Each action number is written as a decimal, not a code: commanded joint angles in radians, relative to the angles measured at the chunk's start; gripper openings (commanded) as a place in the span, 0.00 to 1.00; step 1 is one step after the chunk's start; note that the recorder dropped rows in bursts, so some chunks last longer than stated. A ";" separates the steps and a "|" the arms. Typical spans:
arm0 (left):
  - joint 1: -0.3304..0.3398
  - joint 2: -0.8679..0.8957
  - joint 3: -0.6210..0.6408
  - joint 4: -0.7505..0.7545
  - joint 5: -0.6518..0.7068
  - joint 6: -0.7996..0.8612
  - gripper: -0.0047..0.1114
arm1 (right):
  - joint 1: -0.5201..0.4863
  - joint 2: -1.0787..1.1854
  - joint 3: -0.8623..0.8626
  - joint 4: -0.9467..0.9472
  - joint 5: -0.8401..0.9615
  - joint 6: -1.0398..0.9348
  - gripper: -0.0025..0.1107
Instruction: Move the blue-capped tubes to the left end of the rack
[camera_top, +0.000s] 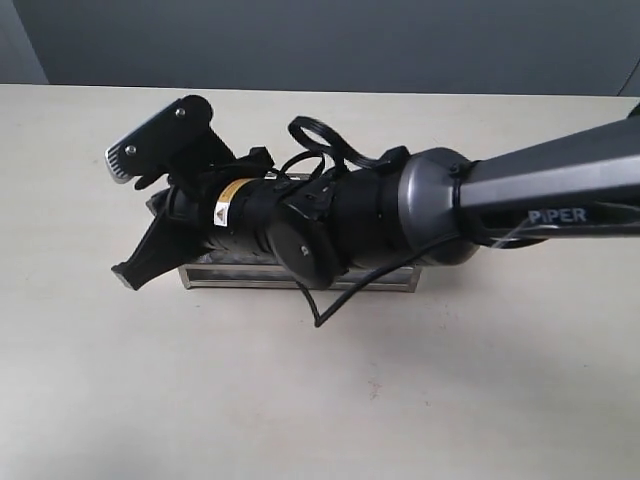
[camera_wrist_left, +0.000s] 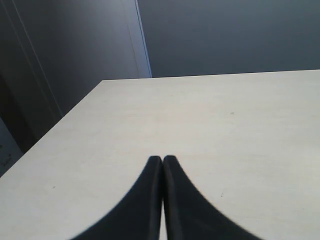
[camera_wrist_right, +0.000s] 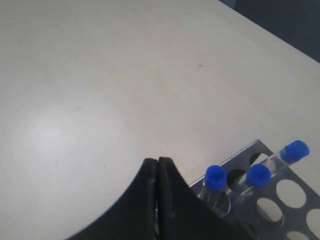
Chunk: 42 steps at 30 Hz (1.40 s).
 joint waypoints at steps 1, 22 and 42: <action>-0.007 -0.005 -0.005 0.000 -0.003 -0.005 0.05 | -0.006 0.043 0.003 -0.004 -0.015 -0.008 0.02; -0.007 -0.005 -0.005 0.000 -0.003 -0.005 0.05 | -0.247 -0.710 0.173 0.035 0.220 -0.126 0.02; -0.007 -0.005 -0.005 0.000 -0.001 -0.005 0.05 | -0.496 -1.242 0.562 0.096 0.624 0.032 0.02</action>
